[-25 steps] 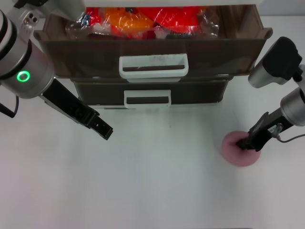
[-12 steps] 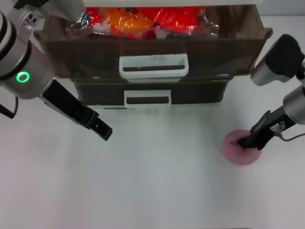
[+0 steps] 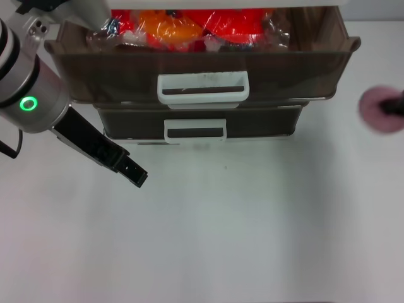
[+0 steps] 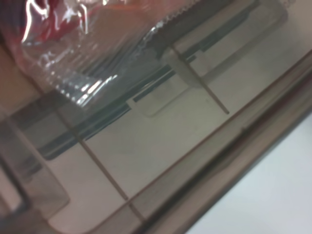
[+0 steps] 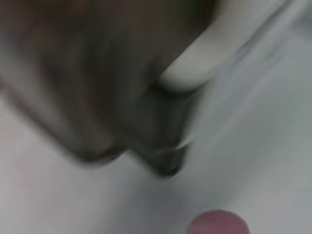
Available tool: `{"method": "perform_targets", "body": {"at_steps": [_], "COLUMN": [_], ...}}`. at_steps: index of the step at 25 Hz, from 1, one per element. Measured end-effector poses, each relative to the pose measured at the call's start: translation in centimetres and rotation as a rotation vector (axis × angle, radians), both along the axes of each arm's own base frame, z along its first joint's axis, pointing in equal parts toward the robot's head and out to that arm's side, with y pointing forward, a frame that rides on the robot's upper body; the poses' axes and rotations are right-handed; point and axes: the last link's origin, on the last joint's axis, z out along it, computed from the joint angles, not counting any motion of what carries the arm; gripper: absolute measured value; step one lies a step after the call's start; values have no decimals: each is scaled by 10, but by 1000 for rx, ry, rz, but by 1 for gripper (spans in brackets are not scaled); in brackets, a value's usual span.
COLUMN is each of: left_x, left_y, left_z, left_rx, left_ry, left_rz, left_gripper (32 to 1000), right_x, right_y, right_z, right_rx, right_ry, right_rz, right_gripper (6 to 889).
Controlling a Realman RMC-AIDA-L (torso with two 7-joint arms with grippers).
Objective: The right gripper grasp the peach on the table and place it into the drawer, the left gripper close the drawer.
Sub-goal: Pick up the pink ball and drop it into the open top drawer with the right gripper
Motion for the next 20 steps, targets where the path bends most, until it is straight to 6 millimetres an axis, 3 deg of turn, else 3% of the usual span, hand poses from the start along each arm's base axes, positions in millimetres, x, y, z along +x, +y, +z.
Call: {"method": "perform_targets", "body": {"at_steps": [4,11,15,20], "left_x": [0,0,1,2], "left_y": [0,0,1,1], "left_z": [0,0,0,0], "left_rx": [-1,-2,-4,-4], "left_ry": [0,1,2,1], "left_rz": [-3,-4,-7,-9], "left_gripper": [884,884,884,884], "right_x": [-32,-106,-141,-163], "right_y": [-6,-15,-19,-14], "right_z": [38,52,52,29], "right_rx": [100,116,107,-3], "right_ry": [50,134,167,227], "right_rz": [106,386,524,602], "right_gripper": [74,71,70,68]}}
